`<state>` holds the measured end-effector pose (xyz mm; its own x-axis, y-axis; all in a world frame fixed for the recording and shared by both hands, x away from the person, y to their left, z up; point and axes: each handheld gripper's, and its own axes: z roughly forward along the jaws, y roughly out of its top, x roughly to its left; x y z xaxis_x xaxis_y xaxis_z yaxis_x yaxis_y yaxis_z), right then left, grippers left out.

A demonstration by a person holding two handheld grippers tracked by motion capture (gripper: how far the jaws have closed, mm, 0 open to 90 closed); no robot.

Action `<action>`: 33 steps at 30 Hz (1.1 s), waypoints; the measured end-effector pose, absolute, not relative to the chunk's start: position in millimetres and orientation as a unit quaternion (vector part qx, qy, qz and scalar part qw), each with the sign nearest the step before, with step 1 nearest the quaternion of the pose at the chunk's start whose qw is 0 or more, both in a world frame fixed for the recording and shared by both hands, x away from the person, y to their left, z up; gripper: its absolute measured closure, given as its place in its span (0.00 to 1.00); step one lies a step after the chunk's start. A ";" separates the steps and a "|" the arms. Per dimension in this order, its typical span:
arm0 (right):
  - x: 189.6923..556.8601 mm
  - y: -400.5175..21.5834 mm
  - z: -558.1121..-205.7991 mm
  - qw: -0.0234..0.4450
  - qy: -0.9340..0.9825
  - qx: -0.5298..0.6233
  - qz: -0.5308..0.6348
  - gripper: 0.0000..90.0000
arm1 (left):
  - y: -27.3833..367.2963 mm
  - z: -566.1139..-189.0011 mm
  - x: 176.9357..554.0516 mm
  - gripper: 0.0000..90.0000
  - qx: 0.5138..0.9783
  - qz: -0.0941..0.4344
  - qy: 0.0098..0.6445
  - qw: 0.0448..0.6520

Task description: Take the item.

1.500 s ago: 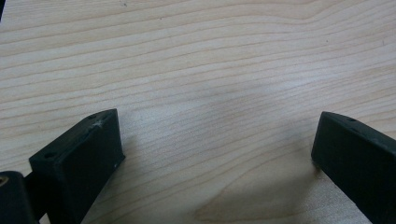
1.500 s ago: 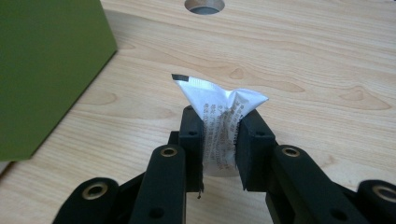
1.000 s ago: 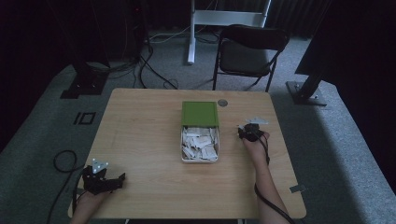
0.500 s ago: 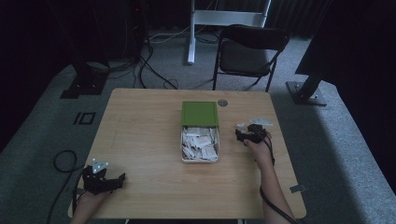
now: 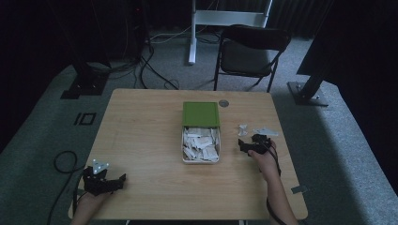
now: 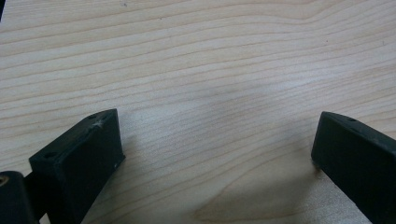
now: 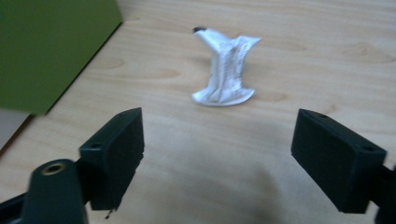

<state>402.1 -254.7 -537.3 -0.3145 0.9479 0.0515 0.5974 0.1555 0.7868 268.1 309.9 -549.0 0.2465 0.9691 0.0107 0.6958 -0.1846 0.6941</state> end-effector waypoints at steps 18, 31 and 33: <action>345.2 -275.4 -545.0 0.234 0.720 0.541 0.366 0.15 | 309.9 -549.0 268.1 0.03 0.733 0.234 0.568 0.292; 322.6 -288.6 -551.8 0.233 0.720 0.556 0.343 0.15 | 310.0 -549.1 268.1 0.03 0.734 0.234 0.567 0.292; 318.1 -290.6 -551.7 0.232 0.718 0.560 0.343 0.15 | 310.0 -549.1 268.1 0.03 0.734 0.234 0.567 0.292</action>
